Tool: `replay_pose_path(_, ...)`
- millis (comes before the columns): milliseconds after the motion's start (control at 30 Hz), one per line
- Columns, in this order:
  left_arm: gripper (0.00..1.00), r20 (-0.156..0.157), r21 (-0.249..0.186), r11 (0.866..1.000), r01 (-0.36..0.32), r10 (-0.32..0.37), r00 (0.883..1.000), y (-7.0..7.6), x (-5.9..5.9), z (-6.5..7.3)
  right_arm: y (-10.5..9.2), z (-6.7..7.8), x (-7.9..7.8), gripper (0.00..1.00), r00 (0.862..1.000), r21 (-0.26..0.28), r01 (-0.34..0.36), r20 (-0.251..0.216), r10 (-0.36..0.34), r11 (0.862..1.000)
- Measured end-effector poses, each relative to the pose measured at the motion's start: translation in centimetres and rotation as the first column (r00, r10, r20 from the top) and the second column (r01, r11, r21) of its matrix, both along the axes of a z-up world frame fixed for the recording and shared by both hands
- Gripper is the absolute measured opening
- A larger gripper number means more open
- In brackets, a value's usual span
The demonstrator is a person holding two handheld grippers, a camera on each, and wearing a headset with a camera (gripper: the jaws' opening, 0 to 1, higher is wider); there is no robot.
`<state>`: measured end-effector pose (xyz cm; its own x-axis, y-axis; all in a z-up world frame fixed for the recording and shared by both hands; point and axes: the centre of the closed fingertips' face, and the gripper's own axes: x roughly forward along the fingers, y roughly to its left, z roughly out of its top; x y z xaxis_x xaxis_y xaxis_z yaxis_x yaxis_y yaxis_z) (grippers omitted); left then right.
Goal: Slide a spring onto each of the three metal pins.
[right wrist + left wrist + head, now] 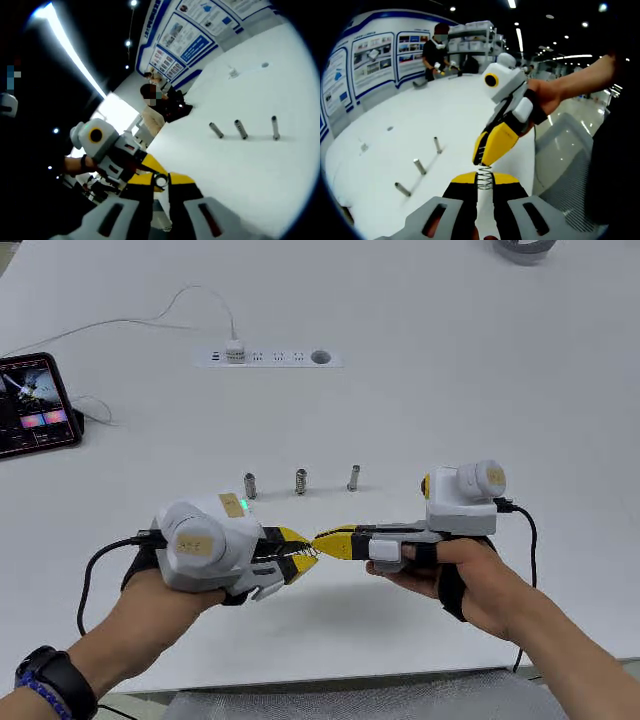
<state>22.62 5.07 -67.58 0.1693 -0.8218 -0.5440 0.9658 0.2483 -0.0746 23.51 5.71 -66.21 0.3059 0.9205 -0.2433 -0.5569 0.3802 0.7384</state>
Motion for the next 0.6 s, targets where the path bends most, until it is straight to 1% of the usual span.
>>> replay_pose_path(67, 0.1, -0.007, 0.003, 1.0, 0.003, -0.003, 1.0, -0.1, 0.0, -0.1, 0.0, -0.1, -0.1, 0.12, 1.0, -0.031, -0.016, 0.015, 0.016, 0.999)
replay_pose_path(100, 0.1, -0.01, 0.005, 1.0, 0.006, -0.005, 1.0, -0.1, -0.1, -0.3, 0.1, -0.2, -0.1, 0.12, 0.999, -0.056, -0.03, 0.026, 0.031, 0.998)
replay_pose_path(200, 0.1, -0.021, 0.007, 1.0, 0.013, -0.013, 1.0, -0.2, -0.2, -0.5, 0.1, -0.3, -0.3, 0.12, 0.996, -0.112, -0.068, 0.052, 0.074, 0.991)
replay_pose_path(300, 0.1, -0.034, 0.005, 1.0, 0.021, -0.021, 0.999, -0.3, -0.4, -0.7, 0.2, -0.4, -0.5, 0.12, 0.99, -0.165, -0.105, 0.076, 0.119, 0.981)
replay_pose_path(400, 0.1, -0.048, 0.0, 1.0, 0.028, -0.028, 0.998, -0.5, -0.5, -0.8, 0.3, -0.4, -0.7, 0.12, 0.982, -0.215, -0.143, 0.093, 0.166, 0.966)
replay_pose_path(467, 0.1, -0.055, -0.006, 0.999, 0.038, -0.038, 0.998, -0.6, -0.7, -0.8, 0.3, -0.4, -1.0, 0.12, 0.973, -0.25, -0.175, 0.101, 0.206, 0.952)
replay_pose_path(500, 0.1, -0.058, -0.009, 0.999, 0.04, -0.041, 0.997, -0.8, -0.7, -0.8, 0.2, -0.4, -1.0, 0.12, 0.966, -0.279, -0.195, 0.112, 0.233, 0.94)
replay_pose_path(567, 0.1, -0.062, -0.016, 0.999, 0.046, -0.047, 0.997, -1.0, -0.9, -0.8, 0.1, -0.4, -1.2, 0.12, 0.957, -0.312, -0.223, 0.112, 0.269, 0.924)
replay_pose_path(600, 0.1, -0.065, -0.022, 0.999, 0.048, -0.049, 0.997, -1.2, -0.9, -0.8, 0.0, -0.3, -1.2, 0.12, 0.948, -0.338, -0.24, 0.118, 0.294, 0.91)
